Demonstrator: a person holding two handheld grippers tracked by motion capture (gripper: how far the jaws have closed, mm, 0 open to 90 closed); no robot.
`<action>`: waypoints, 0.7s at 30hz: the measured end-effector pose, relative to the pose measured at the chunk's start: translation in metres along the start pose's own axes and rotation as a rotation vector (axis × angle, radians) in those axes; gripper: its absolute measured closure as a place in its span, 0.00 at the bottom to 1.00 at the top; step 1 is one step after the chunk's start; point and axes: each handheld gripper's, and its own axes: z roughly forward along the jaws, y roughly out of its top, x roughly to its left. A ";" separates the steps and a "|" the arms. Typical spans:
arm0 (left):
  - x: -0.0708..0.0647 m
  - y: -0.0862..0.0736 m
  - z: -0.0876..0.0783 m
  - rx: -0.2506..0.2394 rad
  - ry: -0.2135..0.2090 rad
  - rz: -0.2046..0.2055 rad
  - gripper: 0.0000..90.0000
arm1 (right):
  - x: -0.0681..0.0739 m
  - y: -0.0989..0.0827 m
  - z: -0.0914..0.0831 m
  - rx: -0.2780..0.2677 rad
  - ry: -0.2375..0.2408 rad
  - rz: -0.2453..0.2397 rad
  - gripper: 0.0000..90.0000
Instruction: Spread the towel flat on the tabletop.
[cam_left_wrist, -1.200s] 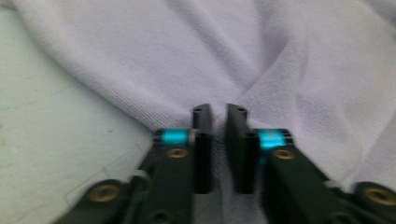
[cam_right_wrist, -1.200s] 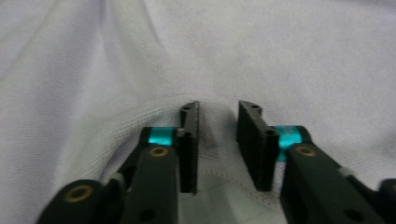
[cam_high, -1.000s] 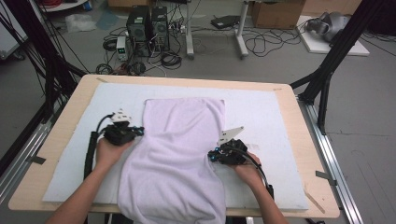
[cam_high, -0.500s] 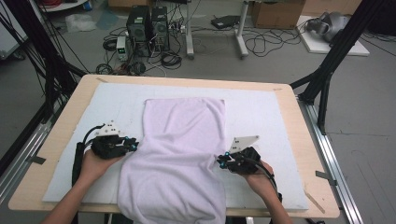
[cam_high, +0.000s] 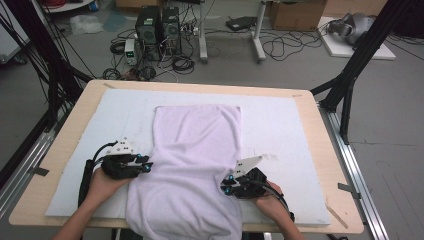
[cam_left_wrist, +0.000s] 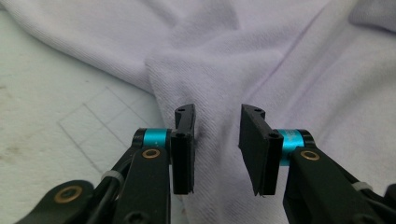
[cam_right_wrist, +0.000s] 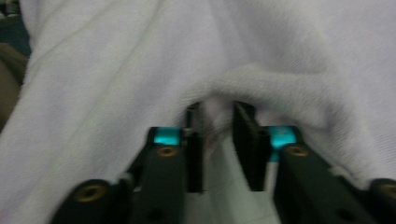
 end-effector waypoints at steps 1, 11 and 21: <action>-0.001 -0.001 0.000 0.006 0.003 0.006 0.74 | 0.001 -0.001 -0.001 -0.001 0.003 -0.005 0.96; 0.003 -0.010 -0.022 -0.011 0.034 -0.010 0.75 | 0.013 -0.028 -0.066 0.001 -0.027 0.031 0.96; 0.015 -0.011 -0.010 0.010 0.043 -0.048 0.79 | -0.015 -0.011 -0.046 -0.060 -0.068 0.054 0.81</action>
